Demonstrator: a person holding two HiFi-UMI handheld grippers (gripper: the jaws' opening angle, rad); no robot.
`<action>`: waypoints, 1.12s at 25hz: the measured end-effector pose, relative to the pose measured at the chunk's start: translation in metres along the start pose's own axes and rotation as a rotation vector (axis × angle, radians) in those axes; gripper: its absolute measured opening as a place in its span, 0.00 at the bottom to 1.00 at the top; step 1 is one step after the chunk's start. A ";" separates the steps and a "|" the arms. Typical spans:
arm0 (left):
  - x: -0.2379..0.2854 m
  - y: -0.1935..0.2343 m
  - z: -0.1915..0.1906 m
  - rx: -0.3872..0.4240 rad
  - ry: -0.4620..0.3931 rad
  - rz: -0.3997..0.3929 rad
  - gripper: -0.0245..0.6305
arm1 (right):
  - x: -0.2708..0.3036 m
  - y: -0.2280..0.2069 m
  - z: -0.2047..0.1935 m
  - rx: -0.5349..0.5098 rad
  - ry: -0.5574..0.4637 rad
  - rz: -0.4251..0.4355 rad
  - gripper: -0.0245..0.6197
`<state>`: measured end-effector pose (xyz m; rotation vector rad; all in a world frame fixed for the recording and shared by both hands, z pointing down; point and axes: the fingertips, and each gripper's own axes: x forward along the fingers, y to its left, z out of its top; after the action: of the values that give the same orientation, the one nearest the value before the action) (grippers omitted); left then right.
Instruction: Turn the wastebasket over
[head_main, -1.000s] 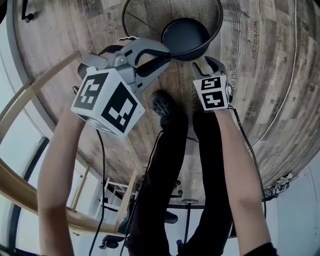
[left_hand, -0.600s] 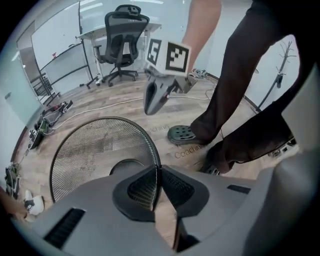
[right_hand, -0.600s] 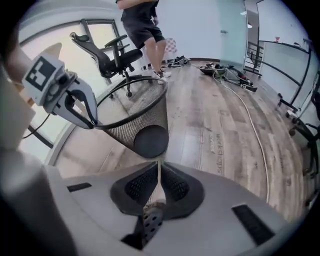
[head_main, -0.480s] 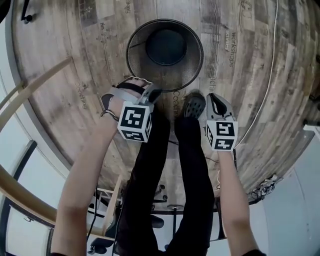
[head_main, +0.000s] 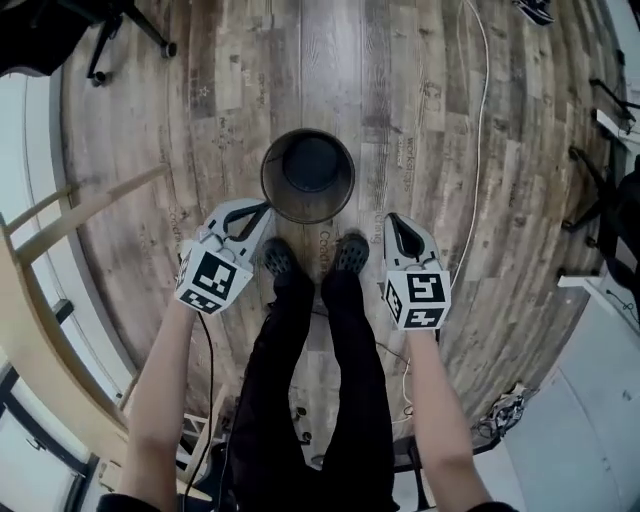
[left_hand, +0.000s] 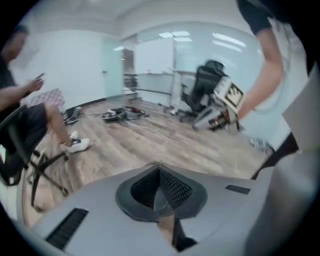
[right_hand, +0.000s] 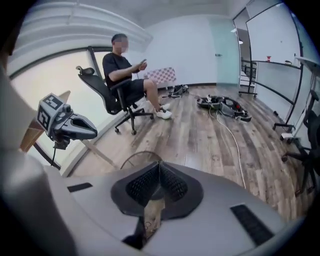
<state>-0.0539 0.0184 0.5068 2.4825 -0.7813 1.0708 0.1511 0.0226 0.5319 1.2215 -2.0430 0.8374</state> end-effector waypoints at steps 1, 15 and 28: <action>-0.030 0.015 0.025 -0.145 -0.078 0.047 0.06 | -0.018 0.002 0.028 -0.005 -0.029 0.008 0.09; -0.321 0.031 0.272 -0.369 -0.588 0.362 0.06 | -0.256 0.082 0.312 -0.140 -0.381 0.141 0.09; -0.424 -0.069 0.381 -0.270 -0.713 0.382 0.06 | -0.408 0.160 0.375 -0.220 -0.563 0.341 0.09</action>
<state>-0.0386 0.0371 -0.0668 2.5156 -1.5273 0.1040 0.0985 0.0065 -0.0422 1.0803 -2.7691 0.4139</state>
